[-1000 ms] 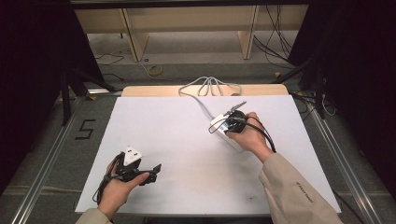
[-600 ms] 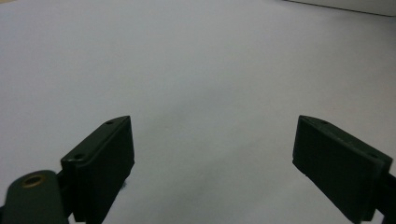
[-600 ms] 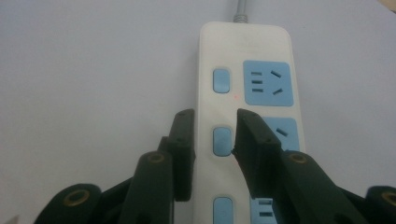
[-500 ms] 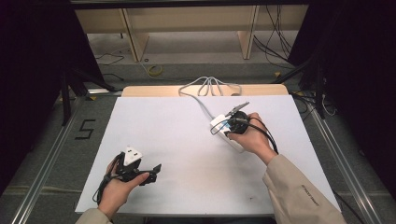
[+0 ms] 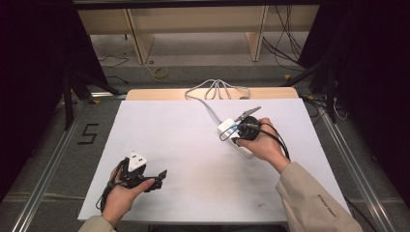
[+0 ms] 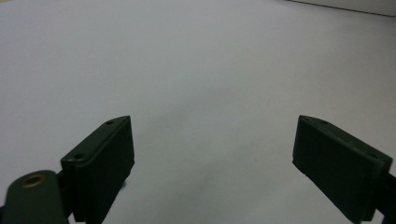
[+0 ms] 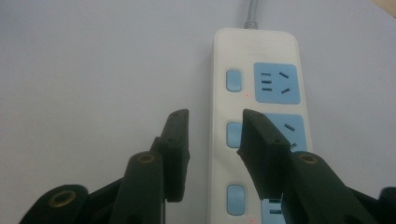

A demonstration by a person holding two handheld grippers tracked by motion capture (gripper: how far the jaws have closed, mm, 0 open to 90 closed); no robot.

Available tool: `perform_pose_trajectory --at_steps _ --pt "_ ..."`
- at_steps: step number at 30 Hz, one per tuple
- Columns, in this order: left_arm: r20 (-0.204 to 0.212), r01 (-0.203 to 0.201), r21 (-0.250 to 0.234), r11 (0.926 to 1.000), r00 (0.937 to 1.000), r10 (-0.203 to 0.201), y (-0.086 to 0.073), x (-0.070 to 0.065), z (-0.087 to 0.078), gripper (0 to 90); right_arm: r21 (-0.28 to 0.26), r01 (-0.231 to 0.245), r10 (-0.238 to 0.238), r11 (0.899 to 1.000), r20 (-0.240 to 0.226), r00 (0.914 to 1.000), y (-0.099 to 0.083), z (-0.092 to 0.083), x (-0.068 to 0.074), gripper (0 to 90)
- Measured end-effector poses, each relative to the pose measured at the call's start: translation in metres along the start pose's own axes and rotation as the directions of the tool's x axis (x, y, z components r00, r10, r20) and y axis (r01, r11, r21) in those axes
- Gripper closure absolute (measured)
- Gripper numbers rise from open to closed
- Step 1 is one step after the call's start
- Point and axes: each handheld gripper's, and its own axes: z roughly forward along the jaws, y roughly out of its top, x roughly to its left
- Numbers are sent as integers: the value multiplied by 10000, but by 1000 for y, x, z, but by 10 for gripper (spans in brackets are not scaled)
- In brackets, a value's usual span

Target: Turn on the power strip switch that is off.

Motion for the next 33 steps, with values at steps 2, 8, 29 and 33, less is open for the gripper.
perform_pose_trajectory --at_steps 2,8,29,33 --pt "-8 35 -20 10000 10000 -35 0 0 0 123 -27 21 -21 10000 -42 10000 -1 -1 1 618" --pt "-3 45 -22 10000 10000 -45 0 0 0 123 -104 1 -2 9999 -109 9999 -5 -4 1 602" --pt "-33 61 -17 10000 10000 -61 -1 0 0 123 -581 6 -26 9983 -341 9994 -16 -23 2 568" --pt "-38 103 -23 9999 9999 -103 -1 0 0 123 -639 -100 75 9979 -390 9992 -20 -26 1 565"
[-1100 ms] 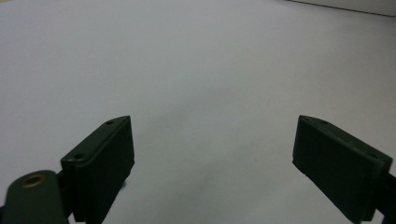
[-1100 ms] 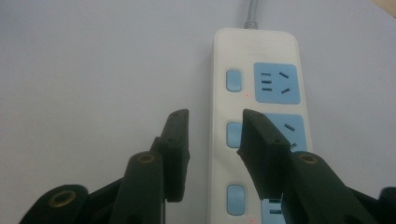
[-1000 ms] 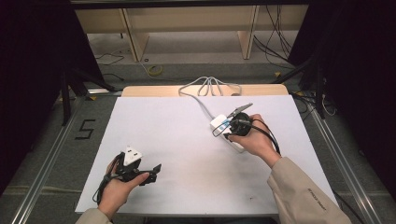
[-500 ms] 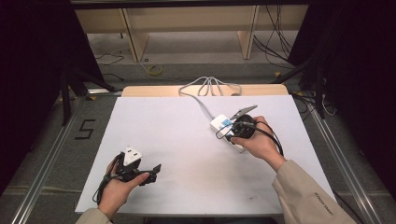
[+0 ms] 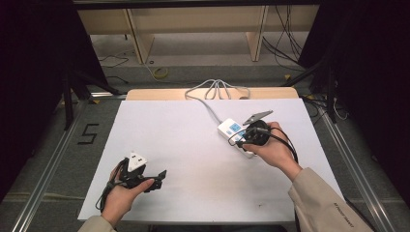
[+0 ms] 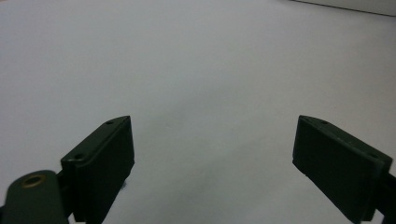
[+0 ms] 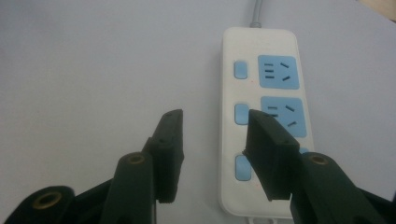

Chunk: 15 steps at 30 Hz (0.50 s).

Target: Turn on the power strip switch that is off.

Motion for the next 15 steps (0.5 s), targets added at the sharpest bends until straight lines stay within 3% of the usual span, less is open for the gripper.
perform_pose_trajectory --at_steps 15 --pt "-14 -6 17 10000 10000 6 0 0 0 123 -259 -275 275 9993 -21 9996 -13 -13 -3 547"
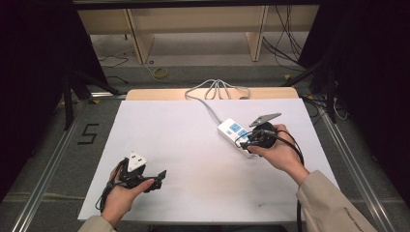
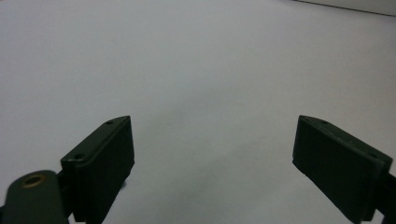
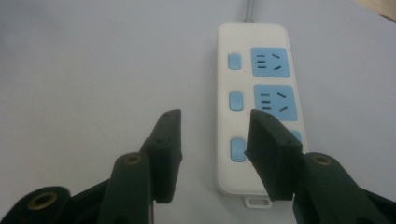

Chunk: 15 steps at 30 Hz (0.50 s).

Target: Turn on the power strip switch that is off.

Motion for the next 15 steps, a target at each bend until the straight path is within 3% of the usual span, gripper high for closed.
perform_pose_trajectory --at_steps 15 --pt "-3 14 15 10000 10000 -14 0 0 0 123 -417 -100 98 9991 -51 9999 -16 -17 -1 521"
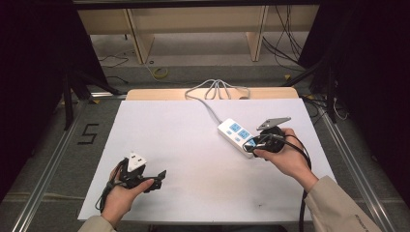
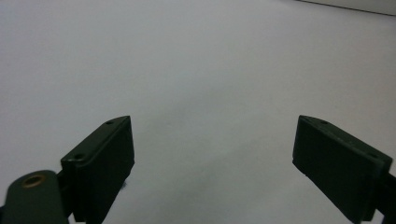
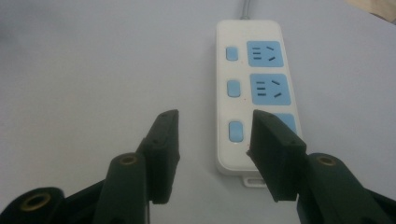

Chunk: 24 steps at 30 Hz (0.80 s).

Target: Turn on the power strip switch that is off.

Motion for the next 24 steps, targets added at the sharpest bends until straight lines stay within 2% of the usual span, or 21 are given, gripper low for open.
perform_pose_trajectory --at_steps 15,24 --pt "32 -38 102 9999 10000 38 -1 0 0 122 -464 -339 335 9983 -94 9994 -22 -11 -4 464" --pt "37 -34 82 10000 10000 34 -1 -1 0 121 -945 -495 488 9943 -102 9988 -39 -20 -4 418"
